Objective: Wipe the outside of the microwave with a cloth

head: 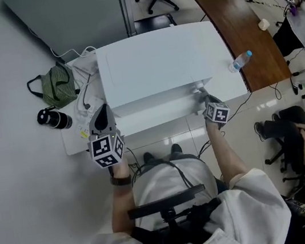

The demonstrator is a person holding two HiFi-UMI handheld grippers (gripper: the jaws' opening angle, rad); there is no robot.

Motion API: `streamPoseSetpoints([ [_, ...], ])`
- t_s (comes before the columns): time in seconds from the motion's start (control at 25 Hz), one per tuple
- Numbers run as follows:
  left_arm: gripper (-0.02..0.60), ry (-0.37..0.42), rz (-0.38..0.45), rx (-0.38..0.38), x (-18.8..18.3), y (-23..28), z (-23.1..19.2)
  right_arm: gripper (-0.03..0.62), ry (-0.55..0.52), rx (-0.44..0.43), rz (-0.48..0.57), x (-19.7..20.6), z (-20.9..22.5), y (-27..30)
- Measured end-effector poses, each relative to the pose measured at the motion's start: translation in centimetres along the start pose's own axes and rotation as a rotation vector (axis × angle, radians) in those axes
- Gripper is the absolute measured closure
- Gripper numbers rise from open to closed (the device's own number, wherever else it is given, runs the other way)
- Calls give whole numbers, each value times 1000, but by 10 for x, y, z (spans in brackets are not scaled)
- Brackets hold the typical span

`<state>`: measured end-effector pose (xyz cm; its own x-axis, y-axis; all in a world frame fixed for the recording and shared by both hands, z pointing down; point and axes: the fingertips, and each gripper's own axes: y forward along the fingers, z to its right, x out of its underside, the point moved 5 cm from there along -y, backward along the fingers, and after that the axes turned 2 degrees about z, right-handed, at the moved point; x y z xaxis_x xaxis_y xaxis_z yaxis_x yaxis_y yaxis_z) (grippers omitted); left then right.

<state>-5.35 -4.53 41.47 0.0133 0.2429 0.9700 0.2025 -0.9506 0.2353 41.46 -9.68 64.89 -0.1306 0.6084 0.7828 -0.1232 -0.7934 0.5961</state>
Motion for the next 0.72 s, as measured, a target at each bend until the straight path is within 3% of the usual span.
streamPoseSetpoints([
  [0.08,554,-3,2,-1,3,-2,-1,576,-27,-71,-33,14,-36,11],
  [0.16,554,-6,3,-8,8,-8,-8,576,-125,-176,-76,30,-98,19],
  [0.36,554,-48,2,-98,27,-37,-54,576,-622,-562,-144,72,-304,13],
  [0.48,554,-86,13,-170,40,-65,-97,576,-965,-764,-90,80,-415,-17],
  [0.6,554,-107,34,-222,47,-101,-144,576,-1254,-895,49,39,-507,-70],
  [0.72,554,-144,56,-269,57,-135,-186,576,-1543,-921,134,-38,-572,-109],
])
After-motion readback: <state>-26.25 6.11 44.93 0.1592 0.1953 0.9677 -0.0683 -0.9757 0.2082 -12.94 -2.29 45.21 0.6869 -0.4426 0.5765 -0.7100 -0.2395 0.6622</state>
